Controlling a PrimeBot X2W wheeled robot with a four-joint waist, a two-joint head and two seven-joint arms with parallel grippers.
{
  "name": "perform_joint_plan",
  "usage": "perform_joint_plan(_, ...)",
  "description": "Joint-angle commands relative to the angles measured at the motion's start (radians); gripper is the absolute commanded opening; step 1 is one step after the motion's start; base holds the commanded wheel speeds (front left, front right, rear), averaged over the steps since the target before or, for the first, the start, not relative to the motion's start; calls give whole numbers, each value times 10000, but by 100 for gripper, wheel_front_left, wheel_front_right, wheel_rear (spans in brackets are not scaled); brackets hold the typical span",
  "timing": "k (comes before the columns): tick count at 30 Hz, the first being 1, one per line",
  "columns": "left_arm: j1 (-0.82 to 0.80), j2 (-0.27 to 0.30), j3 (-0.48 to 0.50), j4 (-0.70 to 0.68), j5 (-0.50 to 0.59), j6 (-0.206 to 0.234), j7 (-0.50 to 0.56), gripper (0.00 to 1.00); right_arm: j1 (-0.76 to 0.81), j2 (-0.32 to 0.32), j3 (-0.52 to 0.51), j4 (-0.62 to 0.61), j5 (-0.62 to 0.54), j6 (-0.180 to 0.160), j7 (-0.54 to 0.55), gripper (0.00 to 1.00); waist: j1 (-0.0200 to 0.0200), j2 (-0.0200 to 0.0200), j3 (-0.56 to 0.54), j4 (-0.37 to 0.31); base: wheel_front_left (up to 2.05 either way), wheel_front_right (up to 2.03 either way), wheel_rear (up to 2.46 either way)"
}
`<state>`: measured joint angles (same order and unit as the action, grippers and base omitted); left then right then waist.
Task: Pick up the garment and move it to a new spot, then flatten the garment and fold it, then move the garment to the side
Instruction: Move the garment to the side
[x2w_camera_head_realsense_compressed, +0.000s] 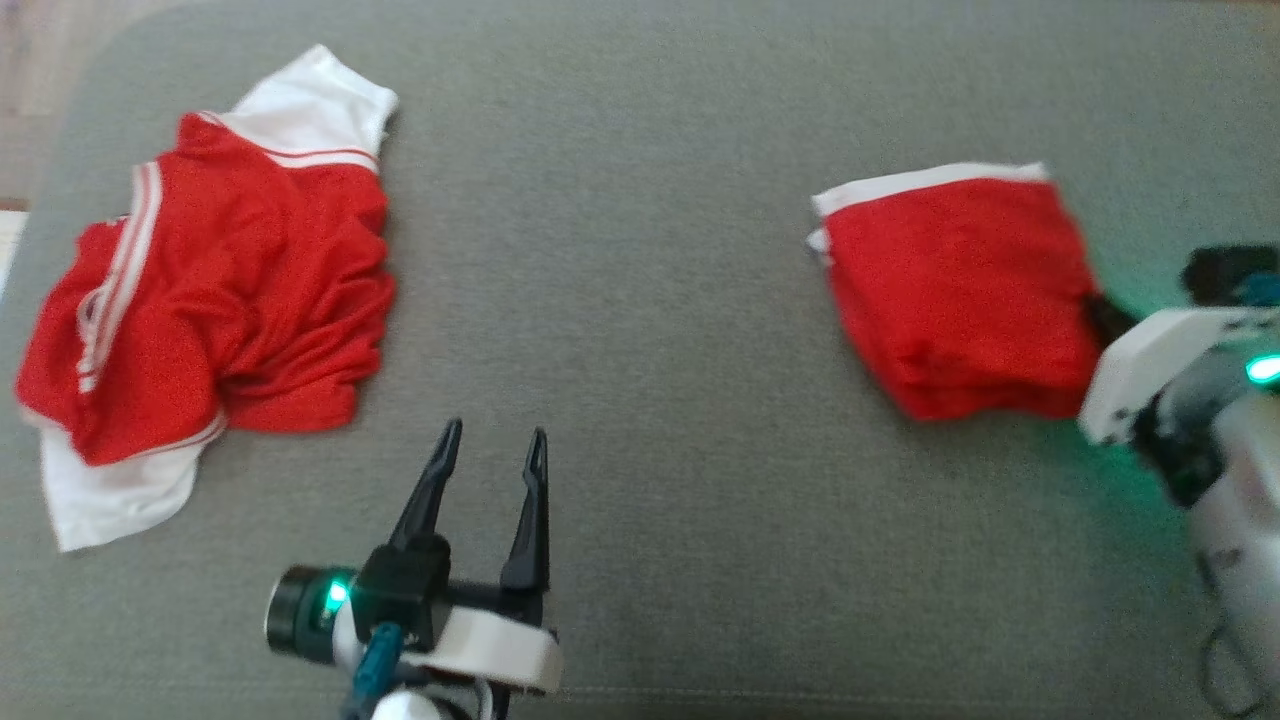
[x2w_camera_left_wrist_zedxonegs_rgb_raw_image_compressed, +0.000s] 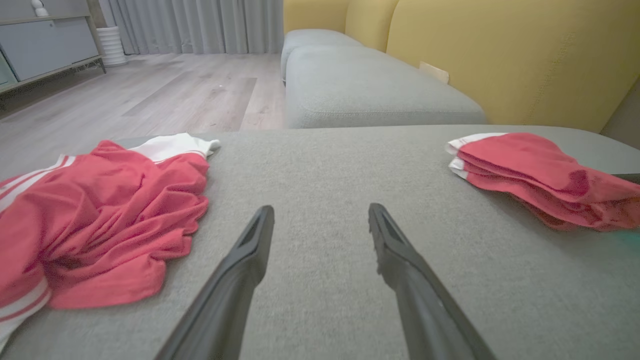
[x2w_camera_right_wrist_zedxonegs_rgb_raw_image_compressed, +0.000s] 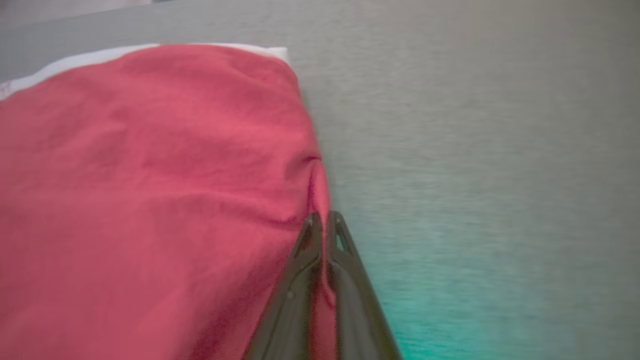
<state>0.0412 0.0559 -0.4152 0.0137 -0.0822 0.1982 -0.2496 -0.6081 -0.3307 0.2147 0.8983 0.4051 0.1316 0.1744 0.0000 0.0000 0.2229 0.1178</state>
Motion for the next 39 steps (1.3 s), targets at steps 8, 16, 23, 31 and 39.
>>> perform_joint_plan(8, -1451, -57, -93, -793, 171, -8, -122, 100, -1061, -1942, -185, -671, -446, -9, -238, 0, 0, 0, 1453, -1396, 0, 0, 0)
perform_joint_plan(16, -2812, -56, -532, -1147, 759, -303, -122, 100, -1782, -3240, -1119, -764, -1202, -9, -778, 0, 0, 0, 2635, -2121, 0, 0, 0)
perform_joint_plan(23, -3447, 0, -708, -1341, 957, -386, -122, 100, -2162, -3545, -2238, -663, -2133, -9, -1191, 0, 0, 0, 3071, -2338, 0, 0, 0)
perform_joint_plan(31, -3562, 124, -854, -1103, 933, -401, -122, 100, -2308, -3323, -3373, -649, -3800, -9, -1843, 100, 0, 0, 2975, -2217, 0, 0, 0)
perform_joint_plan(39, -2886, 213, -636, -672, 598, -83, -122, 100, -1661, -1043, -3969, -522, -5346, -9, -2957, 100, 0, 0, 1207, -1668, 0, 0, 0)
